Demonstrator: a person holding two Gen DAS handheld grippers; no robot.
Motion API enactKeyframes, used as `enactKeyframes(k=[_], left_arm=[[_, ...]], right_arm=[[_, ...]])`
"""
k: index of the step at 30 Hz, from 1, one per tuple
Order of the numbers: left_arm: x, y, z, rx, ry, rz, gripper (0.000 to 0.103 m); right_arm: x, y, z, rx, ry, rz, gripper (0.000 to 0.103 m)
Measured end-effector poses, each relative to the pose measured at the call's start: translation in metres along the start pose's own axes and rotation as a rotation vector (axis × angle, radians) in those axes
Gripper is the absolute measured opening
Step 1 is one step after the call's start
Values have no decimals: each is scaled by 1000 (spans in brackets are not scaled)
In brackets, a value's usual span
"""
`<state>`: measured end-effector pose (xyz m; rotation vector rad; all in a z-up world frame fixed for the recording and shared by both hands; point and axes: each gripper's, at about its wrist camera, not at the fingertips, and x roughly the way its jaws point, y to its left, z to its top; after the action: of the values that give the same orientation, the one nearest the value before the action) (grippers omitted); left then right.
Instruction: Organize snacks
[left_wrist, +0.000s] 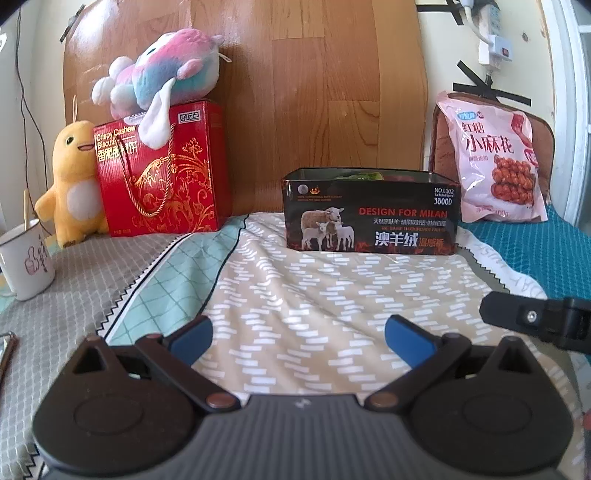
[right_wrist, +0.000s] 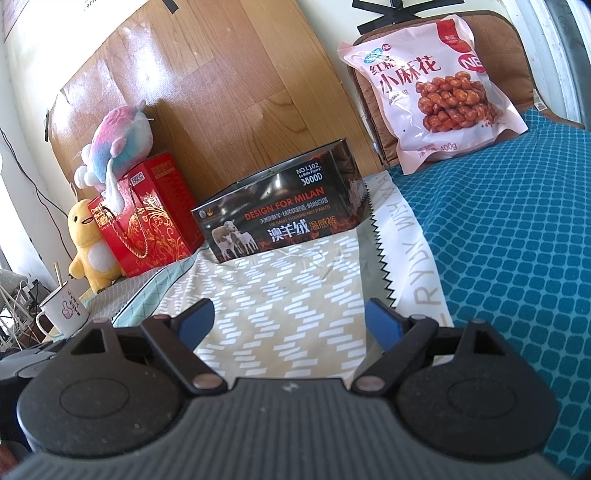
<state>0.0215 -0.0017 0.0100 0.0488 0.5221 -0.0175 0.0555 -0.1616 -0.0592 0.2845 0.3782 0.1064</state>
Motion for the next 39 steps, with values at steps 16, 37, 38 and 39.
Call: enactKeyframes(k=[16,37,38,39], left_arm=[[-1,-3,-1,16,-5,73,103],[1,-2,-1,20,15,58,103],[1,-2,-1,20,16,58,103],[1,-2,-1,21,16,58,103]], right_arm=[[0,0,0,1,1,-1,92],[0,0,0,2,1,-2,93],[0,0,0,3,1,-2,93],[0,0,0,3,1,-2,93]])
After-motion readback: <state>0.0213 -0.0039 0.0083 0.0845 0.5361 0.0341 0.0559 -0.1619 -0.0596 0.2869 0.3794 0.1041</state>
